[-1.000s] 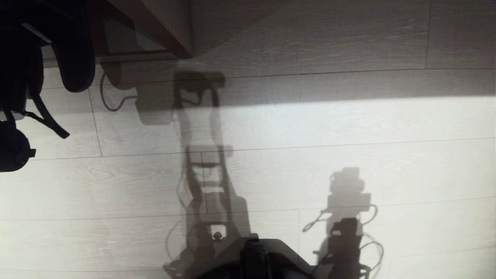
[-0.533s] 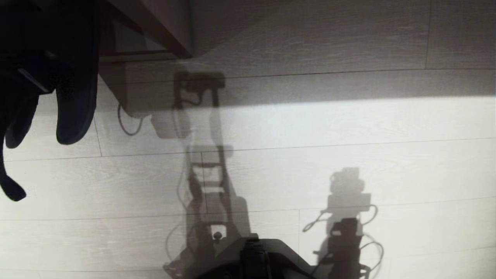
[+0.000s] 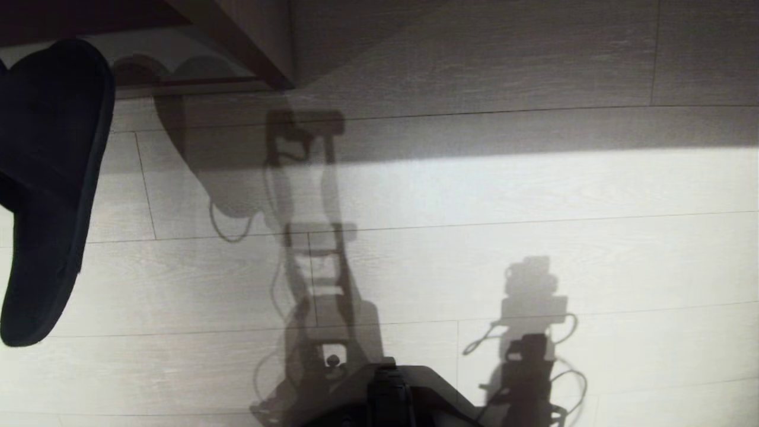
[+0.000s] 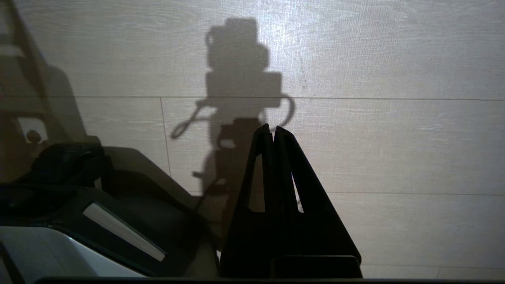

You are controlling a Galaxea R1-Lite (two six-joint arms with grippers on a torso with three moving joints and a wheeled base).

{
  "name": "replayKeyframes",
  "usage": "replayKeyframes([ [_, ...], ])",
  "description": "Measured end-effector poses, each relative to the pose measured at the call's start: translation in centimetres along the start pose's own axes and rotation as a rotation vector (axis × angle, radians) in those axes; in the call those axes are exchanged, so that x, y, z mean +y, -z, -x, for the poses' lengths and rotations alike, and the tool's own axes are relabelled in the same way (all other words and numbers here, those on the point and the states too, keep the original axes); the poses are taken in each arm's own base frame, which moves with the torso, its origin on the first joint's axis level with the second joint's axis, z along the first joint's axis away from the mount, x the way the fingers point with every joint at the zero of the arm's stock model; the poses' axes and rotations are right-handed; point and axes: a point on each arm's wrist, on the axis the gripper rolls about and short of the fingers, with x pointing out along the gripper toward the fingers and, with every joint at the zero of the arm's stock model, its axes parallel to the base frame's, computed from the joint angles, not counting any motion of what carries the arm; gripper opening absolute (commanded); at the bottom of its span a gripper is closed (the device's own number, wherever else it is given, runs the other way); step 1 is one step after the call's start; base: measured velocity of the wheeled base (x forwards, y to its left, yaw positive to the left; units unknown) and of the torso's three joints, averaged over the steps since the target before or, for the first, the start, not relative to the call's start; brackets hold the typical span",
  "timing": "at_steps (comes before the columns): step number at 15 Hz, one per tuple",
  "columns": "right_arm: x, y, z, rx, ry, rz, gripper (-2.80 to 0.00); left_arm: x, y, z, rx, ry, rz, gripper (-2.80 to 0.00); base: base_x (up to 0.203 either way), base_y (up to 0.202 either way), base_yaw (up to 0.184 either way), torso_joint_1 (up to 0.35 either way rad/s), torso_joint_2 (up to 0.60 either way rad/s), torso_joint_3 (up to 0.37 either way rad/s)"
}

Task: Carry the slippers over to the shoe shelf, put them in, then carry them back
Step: Place the slippers on the floor

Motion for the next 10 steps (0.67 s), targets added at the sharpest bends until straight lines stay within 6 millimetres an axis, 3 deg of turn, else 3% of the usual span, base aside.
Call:
replayKeyframes([
  [3,0.0,0.0,0.0,0.0,0.0,0.0,-2.8,-0.8,-0.2,3.5,0.008,-0.018,-0.04,-2.8,0.0,0.0,0.0,0.0,0.0,0.0],
  [10,0.0,0.0,0.0,0.0,0.0,0.0,-2.8,-1.9,0.5,8.4,0.084,-0.044,-0.084,-2.8,0.0,0.0,0.0,0.0,0.0,0.0],
])
